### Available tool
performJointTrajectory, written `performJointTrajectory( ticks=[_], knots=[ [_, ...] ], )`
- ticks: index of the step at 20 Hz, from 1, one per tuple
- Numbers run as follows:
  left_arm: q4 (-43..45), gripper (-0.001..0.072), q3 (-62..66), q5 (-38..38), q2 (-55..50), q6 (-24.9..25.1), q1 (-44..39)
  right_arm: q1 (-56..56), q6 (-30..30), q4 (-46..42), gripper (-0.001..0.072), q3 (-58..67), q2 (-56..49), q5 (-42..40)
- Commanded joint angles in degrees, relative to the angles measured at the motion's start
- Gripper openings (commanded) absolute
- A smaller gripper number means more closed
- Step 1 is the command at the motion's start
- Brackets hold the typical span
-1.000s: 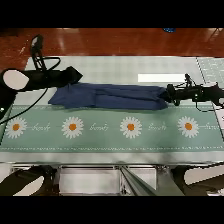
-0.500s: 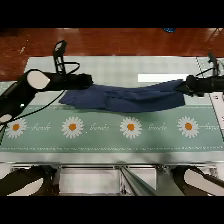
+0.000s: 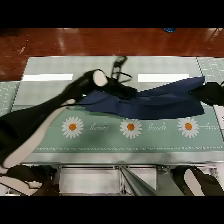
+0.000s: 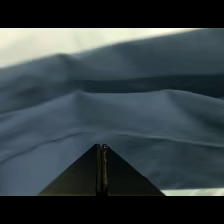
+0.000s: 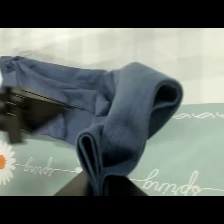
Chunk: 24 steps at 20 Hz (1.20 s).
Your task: Fold the shirts.
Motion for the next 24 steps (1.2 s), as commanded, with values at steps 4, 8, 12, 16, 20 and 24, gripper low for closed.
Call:
performJointTrajectory(
  ticks=[4, 8, 12, 16, 20, 24],
  knots=[
    [-1.5, 0.0016, 17.1, -4.0, -16.2, -6.3, -13.1, 0.0, 1.2, 2.6, 0.0024, -0.3, 2.9, 1.9],
    [-3.7, 0.0016, 21.6, -8.5, -17.2, -4.7, -11.7, 0.0, 1.0, 1.8, 0.0024, -0.3, 2.8, 1.1],
    [-1.8, 0.0017, 23.8, -19.1, -13.5, -4.6, -0.1, 0.0, 1.0, 2.4, 0.0024, -0.3, 1.8, 0.4],
    [8.4, 0.0017, 23.7, -28.6, -4.7, -4.7, 13.6, 2.5, -1.0, 9.4, 0.0024, -0.3, -1.9, -3.1],
    [17.5, 0.0017, 21.6, -29.6, 10.8, -4.7, 22.9, 21.2, 0.1, 10.1, 0.0024, 1.0, -11.1, -14.8],
    [30.9, 0.0017, 10.0, -29.1, 31.1, -4.8, 27.8, 36.8, 0.8, 12.4, 0.0025, 9.2, -28.0, -25.0]
  ],
)
